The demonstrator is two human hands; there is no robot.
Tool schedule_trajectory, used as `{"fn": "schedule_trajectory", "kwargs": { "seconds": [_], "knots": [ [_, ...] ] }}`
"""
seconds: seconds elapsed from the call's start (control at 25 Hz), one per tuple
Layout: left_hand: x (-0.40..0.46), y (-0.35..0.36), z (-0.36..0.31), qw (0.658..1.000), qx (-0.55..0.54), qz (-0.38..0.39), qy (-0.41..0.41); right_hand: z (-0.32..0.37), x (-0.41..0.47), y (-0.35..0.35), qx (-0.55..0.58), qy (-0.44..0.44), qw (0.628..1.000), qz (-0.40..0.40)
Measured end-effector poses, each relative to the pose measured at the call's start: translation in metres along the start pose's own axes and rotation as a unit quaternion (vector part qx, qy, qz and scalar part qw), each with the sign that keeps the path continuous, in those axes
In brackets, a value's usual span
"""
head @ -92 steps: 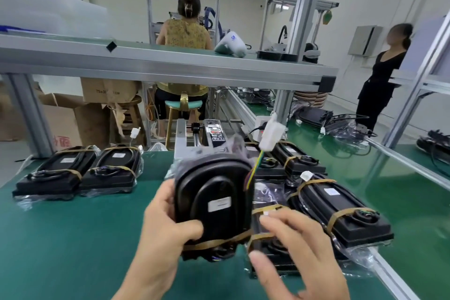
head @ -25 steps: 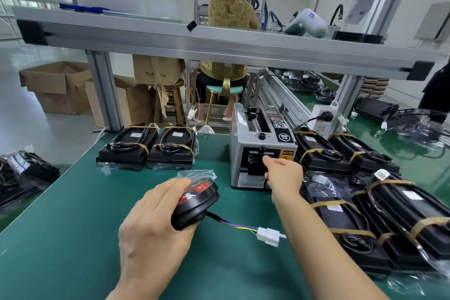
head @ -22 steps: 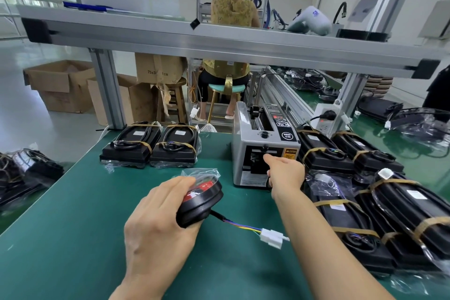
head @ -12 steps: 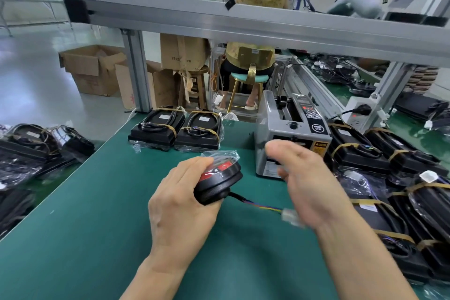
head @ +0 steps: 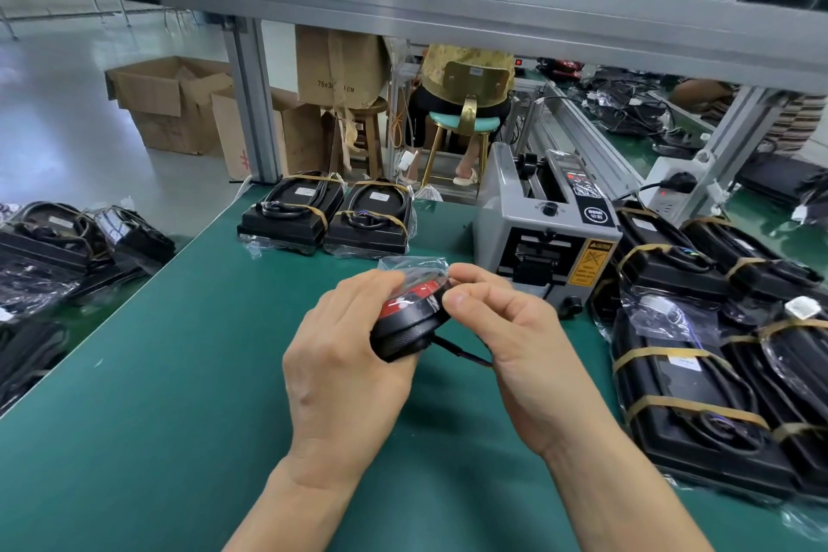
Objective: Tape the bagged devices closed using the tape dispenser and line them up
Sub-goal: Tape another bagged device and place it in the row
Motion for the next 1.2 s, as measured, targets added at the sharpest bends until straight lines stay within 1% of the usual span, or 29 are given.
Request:
{"fn": "schedule_trajectory", "kwargs": {
  "seconds": [0.16,0.4,0.64,1.2],
  "knots": [
    [-0.0006,0.0017,-0.0004,1.0,0.006,-0.006,0.004,-0.0006,-0.0028,0.0001,-0.001,0.005,1.0,0.001],
    [-0.0007,0.0017,-0.0017,1.0,0.008,-0.013,0.006,0.0024,-0.0087,-0.0035,0.043,0.018,0.999,-0.008],
    [-0.0024,0.0024,-0.0045,1.0,0.014,-0.02,0.012,0.0032,-0.0084,-0.0014,0.011,0.009,1.0,-0.002],
    [-0.0027,0.0023,-0.004,1.0,0.016,-0.023,0.007,-0.0013,-0.0101,-0.0008,0.046,0.018,0.999,-0.014]
  ]
}}
Point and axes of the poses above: each hand's wrist, its own x-axis towards the middle knuckle, its own y-axis out of the palm, z = x × y, the point moved 6 cm from there along x, towards the middle knuckle, and after that the axes turned 7 degrees about x, right-handed, at the moved point
